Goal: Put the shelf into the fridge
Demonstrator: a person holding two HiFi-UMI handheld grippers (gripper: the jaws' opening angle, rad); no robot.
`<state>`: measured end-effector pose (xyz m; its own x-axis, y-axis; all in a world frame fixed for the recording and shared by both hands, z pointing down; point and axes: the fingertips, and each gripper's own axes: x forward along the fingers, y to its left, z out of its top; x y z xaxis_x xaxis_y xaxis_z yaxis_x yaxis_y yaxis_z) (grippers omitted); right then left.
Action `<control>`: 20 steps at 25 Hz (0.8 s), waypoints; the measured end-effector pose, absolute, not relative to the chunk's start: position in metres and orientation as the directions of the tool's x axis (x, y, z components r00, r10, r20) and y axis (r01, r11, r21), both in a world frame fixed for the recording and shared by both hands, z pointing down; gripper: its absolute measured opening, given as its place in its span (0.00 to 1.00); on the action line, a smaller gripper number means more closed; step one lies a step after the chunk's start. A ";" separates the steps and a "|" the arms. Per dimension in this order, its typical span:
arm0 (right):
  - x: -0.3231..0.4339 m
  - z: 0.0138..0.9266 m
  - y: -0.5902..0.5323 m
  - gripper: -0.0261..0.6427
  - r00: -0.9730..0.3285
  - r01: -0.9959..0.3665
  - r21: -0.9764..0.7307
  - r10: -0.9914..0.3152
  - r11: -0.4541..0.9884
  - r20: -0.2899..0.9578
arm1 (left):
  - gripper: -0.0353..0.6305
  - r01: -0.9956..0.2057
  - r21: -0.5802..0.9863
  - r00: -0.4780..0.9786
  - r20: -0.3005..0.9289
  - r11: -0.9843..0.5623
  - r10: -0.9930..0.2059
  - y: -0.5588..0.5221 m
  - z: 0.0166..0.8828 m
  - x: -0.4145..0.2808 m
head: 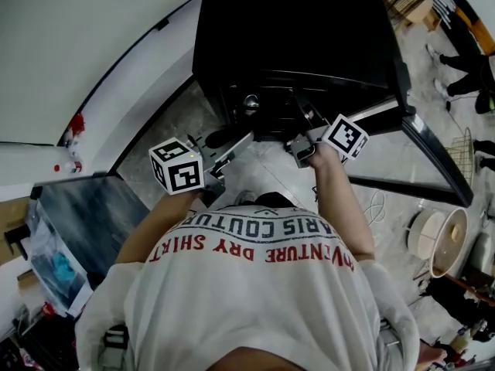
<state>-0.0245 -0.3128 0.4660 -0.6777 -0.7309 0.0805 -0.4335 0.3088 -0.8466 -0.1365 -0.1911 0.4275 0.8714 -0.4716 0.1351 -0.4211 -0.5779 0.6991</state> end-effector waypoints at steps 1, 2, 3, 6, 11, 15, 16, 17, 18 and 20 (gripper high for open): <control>-0.023 0.469 -0.313 0.12 -0.671 -0.437 -0.851 -0.735 0.290 0.095 | 0.14 -0.421 0.700 0.871 0.134 -0.576 -0.473 -0.191 0.428 -0.136; -0.023 0.471 -0.313 0.12 -0.668 -0.442 -0.853 -0.737 0.278 0.106 | 0.14 -0.421 0.702 0.870 0.133 -0.574 -0.475 -0.192 0.428 -0.136; -0.023 0.472 -0.313 0.12 -0.666 -0.448 -0.851 -0.737 0.273 0.114 | 0.14 -0.421 0.704 0.869 0.132 -0.573 -0.477 -0.192 0.428 -0.135; -0.022 0.472 -0.311 0.12 -0.663 -0.477 -0.835 -0.736 0.273 0.138 | 0.14 -0.421 0.703 0.867 0.126 -0.573 -0.483 -0.192 0.427 -0.133; -0.015 0.464 -0.294 0.13 -0.670 -0.537 -0.785 -0.722 0.309 0.174 | 0.14 -0.430 0.687 0.862 0.117 -0.586 -0.494 -0.192 0.417 -0.124; -0.015 0.446 -0.265 0.11 -0.721 -0.619 -0.640 -0.653 0.456 0.231 | 0.14 -0.449 0.668 0.853 0.122 -0.594 -0.507 -0.187 0.405 -0.112; -0.015 0.441 -0.255 0.10 -0.737 -0.630 -0.588 -0.627 0.506 0.250 | 0.14 -0.456 0.658 0.852 0.126 -0.600 -0.509 -0.185 0.401 -0.109; -0.016 0.436 -0.244 0.10 -0.753 -0.633 -0.542 -0.601 0.553 0.266 | 0.14 -0.464 0.646 0.850 0.132 -0.606 -0.510 -0.182 0.396 -0.105; -0.015 0.428 -0.233 0.10 -0.768 -0.628 -0.503 -0.577 0.594 0.277 | 0.14 -0.472 0.633 0.848 0.136 -0.614 -0.512 -0.180 0.391 -0.101; -0.014 0.407 -0.212 0.09 -0.797 -0.602 -0.446 -0.537 0.663 0.277 | 0.14 -0.484 0.605 0.846 0.138 -0.632 -0.516 -0.172 0.379 -0.095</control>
<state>-0.0137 -0.2119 0.4069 -0.7966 -0.5375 0.2767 -0.6019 0.6625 -0.4459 -0.0949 -0.1721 0.3789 0.8457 -0.5156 0.1379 -0.4839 -0.6318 0.6055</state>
